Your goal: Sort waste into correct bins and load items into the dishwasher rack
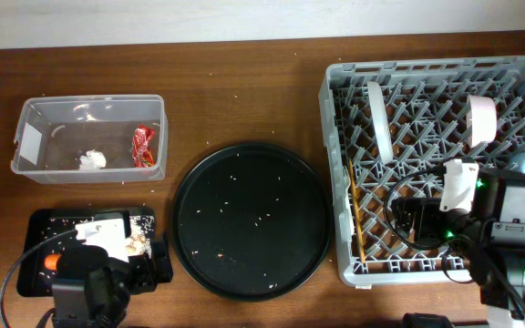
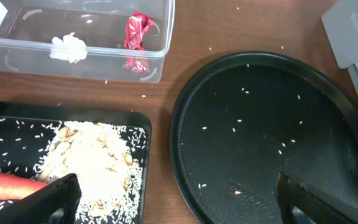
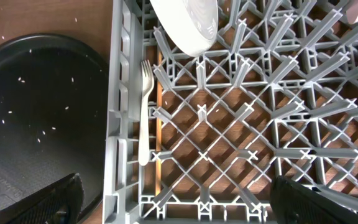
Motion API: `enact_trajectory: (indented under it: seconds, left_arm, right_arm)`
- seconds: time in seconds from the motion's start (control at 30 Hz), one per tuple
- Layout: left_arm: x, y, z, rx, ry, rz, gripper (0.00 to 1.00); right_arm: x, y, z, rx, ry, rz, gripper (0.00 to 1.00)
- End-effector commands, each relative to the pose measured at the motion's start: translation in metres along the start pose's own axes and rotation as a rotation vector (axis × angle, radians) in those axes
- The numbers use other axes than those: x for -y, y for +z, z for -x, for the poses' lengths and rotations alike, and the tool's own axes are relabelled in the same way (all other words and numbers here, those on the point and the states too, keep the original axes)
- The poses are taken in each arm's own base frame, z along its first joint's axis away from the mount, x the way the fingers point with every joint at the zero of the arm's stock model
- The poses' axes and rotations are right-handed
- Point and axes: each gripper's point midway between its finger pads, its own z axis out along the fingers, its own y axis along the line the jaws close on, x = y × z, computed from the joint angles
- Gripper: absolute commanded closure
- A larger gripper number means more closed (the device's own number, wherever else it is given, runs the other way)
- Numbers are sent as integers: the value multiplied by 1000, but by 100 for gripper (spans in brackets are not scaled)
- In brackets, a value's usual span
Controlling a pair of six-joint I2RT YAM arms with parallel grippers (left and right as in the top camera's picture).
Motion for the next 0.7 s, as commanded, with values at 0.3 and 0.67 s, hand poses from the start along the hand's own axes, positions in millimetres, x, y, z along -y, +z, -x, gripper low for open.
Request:
enact_trajectory:
  seconds: [0.3, 0.67]
  left_arm:
    - [0, 0, -4, -10, 6, -6, 1]
    - [0, 0, -5, -14, 6, -6, 1]
  right_arm:
    - [7, 28, -7, -126, 16, -9, 2]
    - [12, 55, -17, -252, 38, -8, 2]
